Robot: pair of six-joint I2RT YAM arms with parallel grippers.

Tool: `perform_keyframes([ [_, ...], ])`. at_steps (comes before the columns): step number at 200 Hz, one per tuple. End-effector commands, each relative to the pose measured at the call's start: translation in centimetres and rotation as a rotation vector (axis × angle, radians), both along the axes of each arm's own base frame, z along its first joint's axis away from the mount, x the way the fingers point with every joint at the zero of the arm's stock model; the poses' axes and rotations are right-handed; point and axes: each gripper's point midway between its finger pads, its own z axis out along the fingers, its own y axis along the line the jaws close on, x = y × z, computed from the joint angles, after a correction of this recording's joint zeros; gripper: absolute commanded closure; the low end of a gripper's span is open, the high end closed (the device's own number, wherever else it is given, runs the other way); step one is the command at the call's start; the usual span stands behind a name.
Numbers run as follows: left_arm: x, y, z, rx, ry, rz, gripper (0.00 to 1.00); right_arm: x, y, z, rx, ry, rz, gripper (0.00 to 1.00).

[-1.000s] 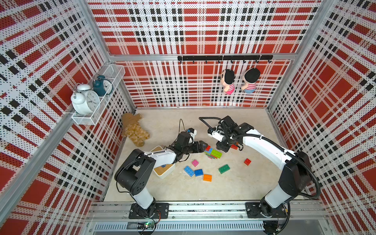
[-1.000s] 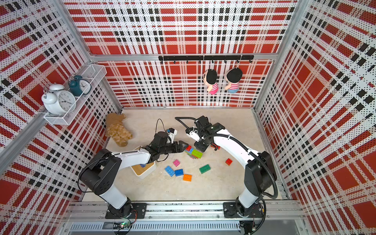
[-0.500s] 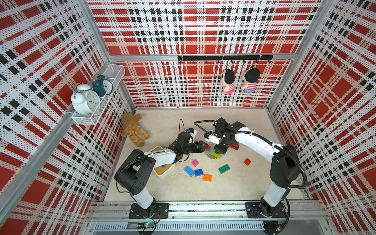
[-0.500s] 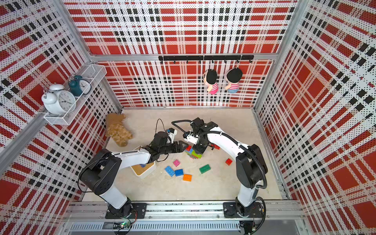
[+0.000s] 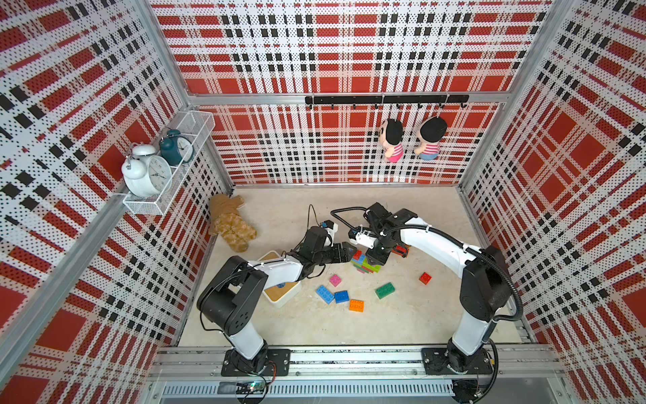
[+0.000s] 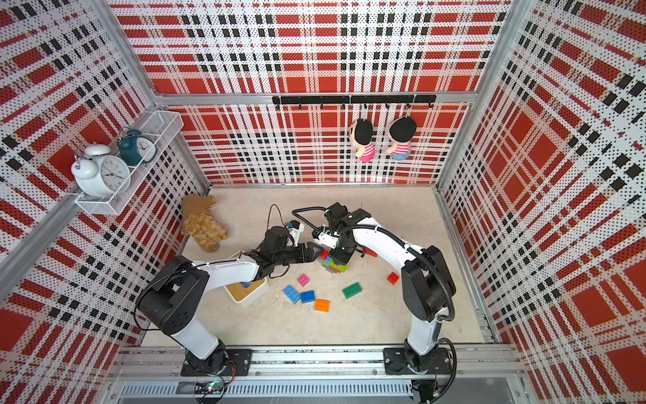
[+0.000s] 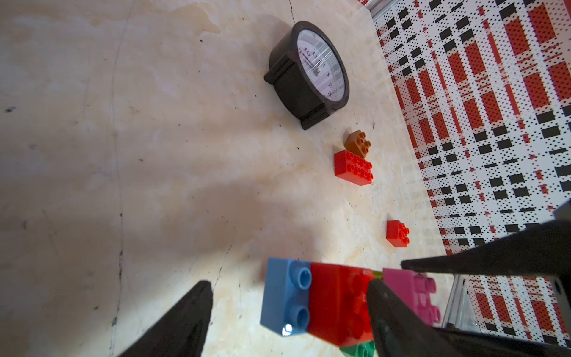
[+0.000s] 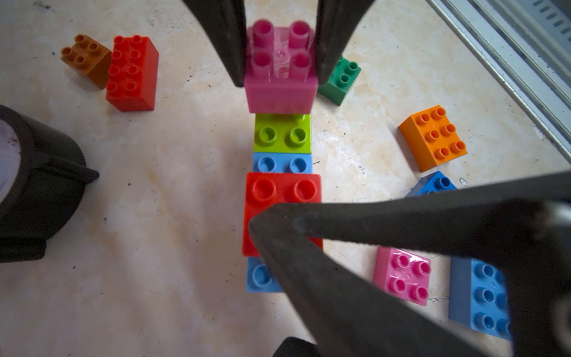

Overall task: Assemble a heart with building blocks
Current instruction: Assemble the building block at the center of the board.

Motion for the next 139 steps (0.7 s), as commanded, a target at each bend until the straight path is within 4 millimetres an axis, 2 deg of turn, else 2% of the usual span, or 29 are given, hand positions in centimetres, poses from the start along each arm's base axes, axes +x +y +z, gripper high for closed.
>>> perform_keyframes([
  [1,0.5,-0.3,0.4,-0.012,-0.020,-0.010,0.19,-0.5,0.3,-0.2,-0.006,0.019,0.039,1.00],
  [91,0.6,-0.3,0.2,-0.008,-0.018,-0.010,0.19,-0.6,0.2,-1.2,-0.022,0.040,0.029,1.00],
  [139,0.2,0.2,-0.8,0.014,0.000,0.000,0.19,-0.5,-0.1,-1.4,-0.022,0.030,-0.008,1.00],
])
